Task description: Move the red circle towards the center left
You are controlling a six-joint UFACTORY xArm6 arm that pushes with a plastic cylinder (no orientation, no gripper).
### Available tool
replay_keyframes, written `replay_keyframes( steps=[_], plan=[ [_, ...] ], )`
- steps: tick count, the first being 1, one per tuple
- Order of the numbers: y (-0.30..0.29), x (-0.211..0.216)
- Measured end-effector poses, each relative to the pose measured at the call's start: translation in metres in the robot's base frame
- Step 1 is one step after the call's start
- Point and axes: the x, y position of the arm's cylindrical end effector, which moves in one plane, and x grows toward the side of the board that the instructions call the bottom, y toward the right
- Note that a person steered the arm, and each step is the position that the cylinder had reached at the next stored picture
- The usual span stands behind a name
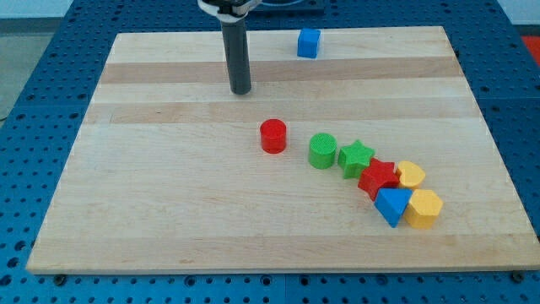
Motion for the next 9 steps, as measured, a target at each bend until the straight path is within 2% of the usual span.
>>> replay_keyframes(
  steps=[1, 2, 3, 5, 6, 7, 9],
  plan=[
    [0.080, 0.028],
    [0.118, 0.065],
    [0.070, 0.071],
    [0.070, 0.111],
    [0.028, 0.111],
    [0.010, 0.101],
    [0.011, 0.129]
  ],
)
